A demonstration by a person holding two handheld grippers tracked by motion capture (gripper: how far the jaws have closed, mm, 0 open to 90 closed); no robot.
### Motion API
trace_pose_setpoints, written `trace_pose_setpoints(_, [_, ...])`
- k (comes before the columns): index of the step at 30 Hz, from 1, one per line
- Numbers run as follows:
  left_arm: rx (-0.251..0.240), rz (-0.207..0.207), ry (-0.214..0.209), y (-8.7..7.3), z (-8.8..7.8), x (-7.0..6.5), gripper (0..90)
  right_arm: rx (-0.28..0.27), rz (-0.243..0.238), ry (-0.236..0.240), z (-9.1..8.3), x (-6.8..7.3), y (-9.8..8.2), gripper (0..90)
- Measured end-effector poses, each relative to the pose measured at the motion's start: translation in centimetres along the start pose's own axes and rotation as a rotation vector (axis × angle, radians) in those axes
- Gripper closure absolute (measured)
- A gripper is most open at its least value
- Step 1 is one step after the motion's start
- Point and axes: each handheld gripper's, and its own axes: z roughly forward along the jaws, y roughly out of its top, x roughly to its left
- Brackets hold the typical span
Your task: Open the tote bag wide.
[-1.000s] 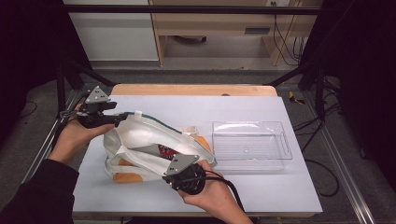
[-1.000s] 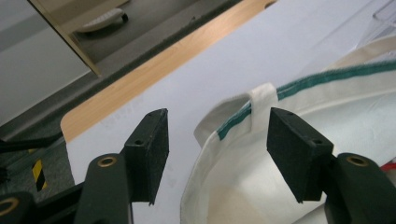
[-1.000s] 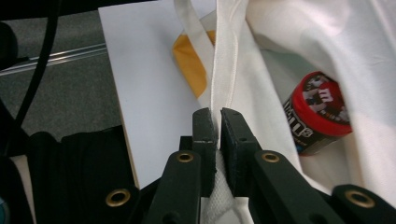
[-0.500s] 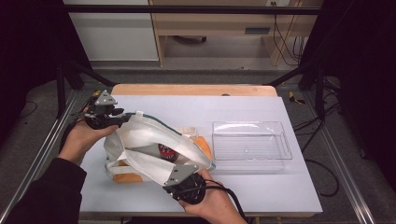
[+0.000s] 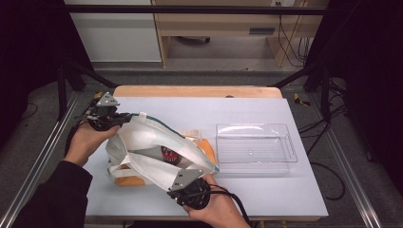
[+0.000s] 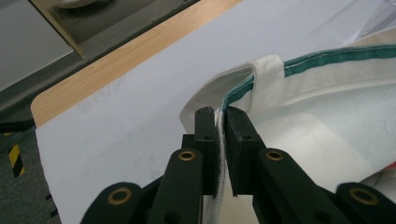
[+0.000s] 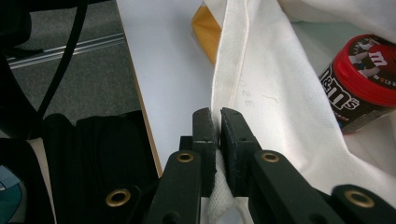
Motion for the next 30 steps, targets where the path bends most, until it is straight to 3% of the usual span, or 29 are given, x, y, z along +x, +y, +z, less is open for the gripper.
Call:
trace_pose_setpoints(6, [-0.033, -0.027, 0.014, 0.5, -0.3, 0.1, 85.2, 0.007, -0.013, 0.01, 0.0, 0.4, -0.2, 85.5])
trace_pose_setpoints(14, [-0.034, -0.032, 0.039, 0.9, 0.7, -0.4, 86.9, 0.018, -0.007, 0.021, 0.6, 0.4, -0.9, 86.0])
trace_pose_setpoints(30, [-0.048, -0.061, 0.036, -0.6, 3.3, -0.6, 87.4, 0.036, 0.068, 0.036, 3.0, -0.8, -3.2, 85.5])
